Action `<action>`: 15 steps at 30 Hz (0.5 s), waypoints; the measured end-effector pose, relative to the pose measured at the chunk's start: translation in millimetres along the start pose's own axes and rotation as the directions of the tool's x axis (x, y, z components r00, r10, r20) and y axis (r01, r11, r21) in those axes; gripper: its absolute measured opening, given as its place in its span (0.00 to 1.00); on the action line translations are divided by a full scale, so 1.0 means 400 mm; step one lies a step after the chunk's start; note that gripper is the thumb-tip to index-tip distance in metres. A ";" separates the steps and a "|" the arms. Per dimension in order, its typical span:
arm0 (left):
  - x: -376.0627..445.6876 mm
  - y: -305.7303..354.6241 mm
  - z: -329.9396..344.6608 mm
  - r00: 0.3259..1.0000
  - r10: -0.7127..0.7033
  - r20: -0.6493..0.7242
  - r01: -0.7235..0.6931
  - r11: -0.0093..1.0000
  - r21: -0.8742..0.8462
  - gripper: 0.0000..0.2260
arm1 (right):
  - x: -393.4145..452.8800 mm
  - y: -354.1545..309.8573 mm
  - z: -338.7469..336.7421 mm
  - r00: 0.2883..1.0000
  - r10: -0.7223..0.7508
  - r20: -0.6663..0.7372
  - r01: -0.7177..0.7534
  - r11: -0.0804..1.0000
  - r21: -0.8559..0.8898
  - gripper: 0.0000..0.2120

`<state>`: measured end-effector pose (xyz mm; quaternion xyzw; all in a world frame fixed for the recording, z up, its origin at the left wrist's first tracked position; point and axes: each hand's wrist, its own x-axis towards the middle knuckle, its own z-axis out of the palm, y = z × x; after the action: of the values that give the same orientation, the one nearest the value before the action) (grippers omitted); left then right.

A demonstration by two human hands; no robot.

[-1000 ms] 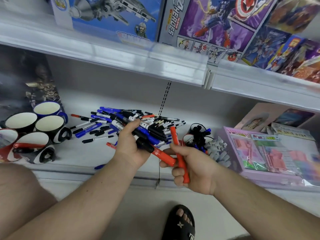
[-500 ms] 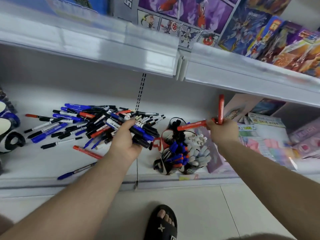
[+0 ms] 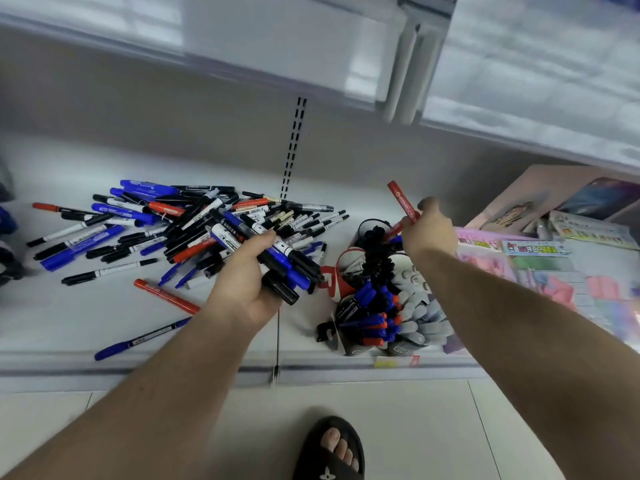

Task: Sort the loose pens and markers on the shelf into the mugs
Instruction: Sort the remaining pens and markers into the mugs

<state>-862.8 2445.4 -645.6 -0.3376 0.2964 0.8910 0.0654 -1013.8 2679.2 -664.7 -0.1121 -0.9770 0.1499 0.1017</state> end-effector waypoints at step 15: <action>-0.061 -0.015 -0.066 0.989 -0.041 0.141 0.010 0.978 0.210 0.03 | -0.017 -0.011 -0.012 0.950 -0.119 0.290 0.172 0.971 -0.164 0.07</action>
<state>-827.4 2437.1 -648.6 -0.2675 0.3783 0.8761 0.1332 -1007.2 2674.6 -659.9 -0.0264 -0.9970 0.0635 -0.0365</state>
